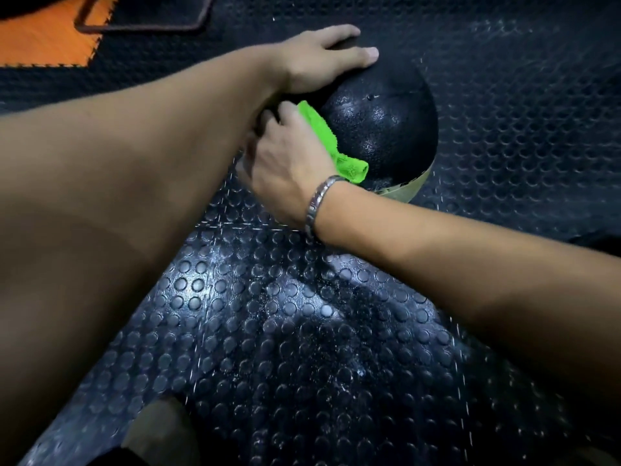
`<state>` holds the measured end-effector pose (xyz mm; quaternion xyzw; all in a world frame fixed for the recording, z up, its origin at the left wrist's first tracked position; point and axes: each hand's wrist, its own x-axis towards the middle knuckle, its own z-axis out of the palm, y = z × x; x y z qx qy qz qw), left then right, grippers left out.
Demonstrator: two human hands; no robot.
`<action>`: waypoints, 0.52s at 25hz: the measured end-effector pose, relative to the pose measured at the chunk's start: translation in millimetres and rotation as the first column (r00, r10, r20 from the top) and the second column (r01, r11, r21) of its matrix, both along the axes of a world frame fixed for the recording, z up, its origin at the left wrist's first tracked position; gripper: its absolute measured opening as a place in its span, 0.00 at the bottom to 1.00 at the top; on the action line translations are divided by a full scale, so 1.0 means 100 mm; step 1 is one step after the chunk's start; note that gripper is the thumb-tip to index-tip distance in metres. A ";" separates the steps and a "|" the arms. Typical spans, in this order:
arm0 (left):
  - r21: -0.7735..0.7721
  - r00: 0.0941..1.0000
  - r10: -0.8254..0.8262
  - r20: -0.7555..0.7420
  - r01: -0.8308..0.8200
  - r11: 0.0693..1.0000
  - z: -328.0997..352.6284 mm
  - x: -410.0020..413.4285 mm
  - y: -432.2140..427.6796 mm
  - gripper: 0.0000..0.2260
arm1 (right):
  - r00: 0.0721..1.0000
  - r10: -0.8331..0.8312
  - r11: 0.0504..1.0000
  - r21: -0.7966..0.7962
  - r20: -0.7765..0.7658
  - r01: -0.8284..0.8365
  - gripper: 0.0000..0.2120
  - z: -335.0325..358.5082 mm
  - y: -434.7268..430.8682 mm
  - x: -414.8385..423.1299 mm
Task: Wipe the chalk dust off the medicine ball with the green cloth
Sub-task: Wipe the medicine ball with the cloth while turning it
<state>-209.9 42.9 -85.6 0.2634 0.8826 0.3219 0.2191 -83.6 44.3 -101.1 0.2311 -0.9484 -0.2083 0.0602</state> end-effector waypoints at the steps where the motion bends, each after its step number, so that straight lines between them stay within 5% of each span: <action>1: -0.010 1.000 -0.004 -0.001 0.004 1.000 0.01 0.00 0.02 0.30 | 0.998 -0.046 0.999 -0.010 -0.032 0.046 0.19 0.02 -0.01 -0.05; 4: -0.007 1.000 -0.005 0.008 0.005 1.000 -0.01 -0.03 0.03 0.30 | 0.992 -0.129 0.992 -0.011 -0.006 0.129 0.19 -0.07 -0.19 -0.07; 7: 0.000 1.000 -0.001 0.026 0.001 1.000 -0.04 -0.04 -0.01 0.29 | 1.000 0.006 0.997 -0.083 0.006 -0.005 0.15 -0.23 -0.11 0.16; 13: 0.019 0.999 0.032 0.028 -0.032 0.999 -0.03 -0.02 -0.01 0.30 | 0.953 -0.029 0.934 -0.347 -0.301 -0.081 0.10 -0.49 0.89 0.73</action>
